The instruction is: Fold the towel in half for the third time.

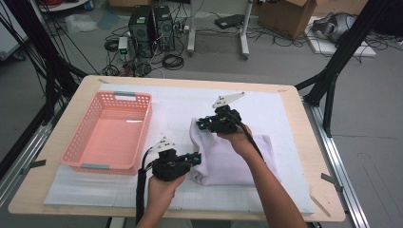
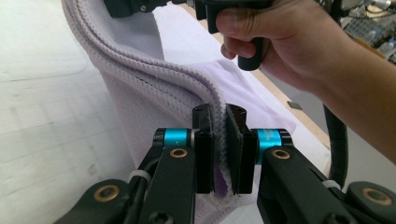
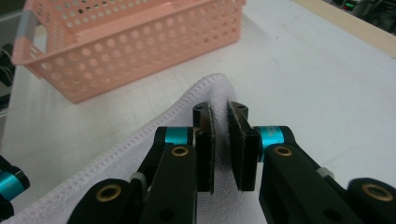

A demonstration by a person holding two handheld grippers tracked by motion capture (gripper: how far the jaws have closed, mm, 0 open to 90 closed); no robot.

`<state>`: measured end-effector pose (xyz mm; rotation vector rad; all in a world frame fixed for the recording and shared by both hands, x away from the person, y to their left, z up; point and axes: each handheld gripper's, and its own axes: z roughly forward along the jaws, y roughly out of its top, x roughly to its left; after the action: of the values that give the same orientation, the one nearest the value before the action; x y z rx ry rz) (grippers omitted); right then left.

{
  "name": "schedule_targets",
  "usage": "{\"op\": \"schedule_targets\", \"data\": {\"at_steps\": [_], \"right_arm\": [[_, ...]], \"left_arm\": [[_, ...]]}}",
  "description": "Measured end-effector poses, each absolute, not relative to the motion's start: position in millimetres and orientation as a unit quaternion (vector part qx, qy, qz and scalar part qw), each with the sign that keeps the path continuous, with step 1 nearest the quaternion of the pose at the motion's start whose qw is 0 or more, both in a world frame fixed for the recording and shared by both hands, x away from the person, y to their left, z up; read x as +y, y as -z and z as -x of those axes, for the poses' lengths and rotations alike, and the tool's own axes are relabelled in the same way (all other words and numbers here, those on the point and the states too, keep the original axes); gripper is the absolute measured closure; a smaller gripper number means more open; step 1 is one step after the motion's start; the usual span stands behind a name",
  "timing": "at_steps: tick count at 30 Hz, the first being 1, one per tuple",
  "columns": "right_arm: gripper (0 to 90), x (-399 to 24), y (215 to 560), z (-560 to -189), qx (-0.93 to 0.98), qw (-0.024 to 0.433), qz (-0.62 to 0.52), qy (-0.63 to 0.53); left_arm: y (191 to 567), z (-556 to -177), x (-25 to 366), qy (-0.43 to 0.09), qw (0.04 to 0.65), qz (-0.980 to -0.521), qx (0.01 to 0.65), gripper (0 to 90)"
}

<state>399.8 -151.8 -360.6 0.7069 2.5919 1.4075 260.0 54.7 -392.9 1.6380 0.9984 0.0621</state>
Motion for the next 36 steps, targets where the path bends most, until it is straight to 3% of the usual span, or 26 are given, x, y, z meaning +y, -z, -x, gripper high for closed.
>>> {"op": "schedule_targets", "data": {"at_steps": [22, 24, 31, 36], "right_arm": [[80.9, -243.6, 384.6, -393.6, 0.839, 0.101, -0.291, -0.448], [80.9, -251.4, 388.8, -393.5, 0.838, 0.103, -0.295, -0.447], [80.9, -272.5, 397.8, -390.2, 0.834, 0.11, -0.3, -0.45], [80.9, -280.2, 398.2, -390.7, 0.835, 0.119, -0.301, -0.446]], "left_arm": [[409.5, -285.2, -36.8, -0.008, 0.536, -0.748, 0.392, 79.8], [411.4, -285.2, -41.1, -0.013, 0.535, -0.748, 0.393, 75.7], [409.8, -279.8, -40.2, -0.049, 0.543, -0.758, 0.357, 45.7], [407.4, -274.4, -27.3, -0.08, 0.544, -0.757, 0.352, 42.0]]}}
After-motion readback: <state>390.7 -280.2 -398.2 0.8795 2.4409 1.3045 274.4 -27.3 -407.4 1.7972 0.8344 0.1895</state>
